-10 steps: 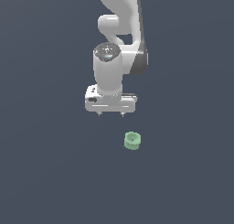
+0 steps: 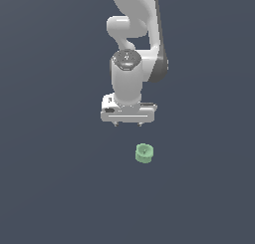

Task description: Pick up the object and move it to a goal position.

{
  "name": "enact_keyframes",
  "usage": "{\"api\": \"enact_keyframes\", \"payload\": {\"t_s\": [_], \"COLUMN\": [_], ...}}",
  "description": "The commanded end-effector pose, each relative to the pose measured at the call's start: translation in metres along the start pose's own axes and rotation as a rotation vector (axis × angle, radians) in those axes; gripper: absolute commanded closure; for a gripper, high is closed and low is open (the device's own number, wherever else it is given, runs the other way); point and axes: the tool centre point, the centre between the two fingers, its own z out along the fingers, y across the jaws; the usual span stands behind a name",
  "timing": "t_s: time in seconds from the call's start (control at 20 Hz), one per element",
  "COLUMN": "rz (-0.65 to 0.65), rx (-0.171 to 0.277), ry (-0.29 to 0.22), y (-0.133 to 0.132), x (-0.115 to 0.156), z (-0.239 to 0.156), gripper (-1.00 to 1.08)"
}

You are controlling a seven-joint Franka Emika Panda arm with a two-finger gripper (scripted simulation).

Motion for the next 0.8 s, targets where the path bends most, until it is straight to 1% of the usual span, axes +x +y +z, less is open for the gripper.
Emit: {"api": "enact_keyframes", "payload": {"t_s": [0.0,0.35,0.75], "rz": [-0.003,-0.027,-0.141], "rx": [0.003,0.001,-0.004], "ry": [-0.006,-0.005,-0.005], "y": [-0.0067,-0.0065,-0.0118], "x": [-0.0016,0.0002,0.0070], "z": [0.0017,0.0024,0.0068], "gripper": [-0.92,-0.92,-0.92]}}
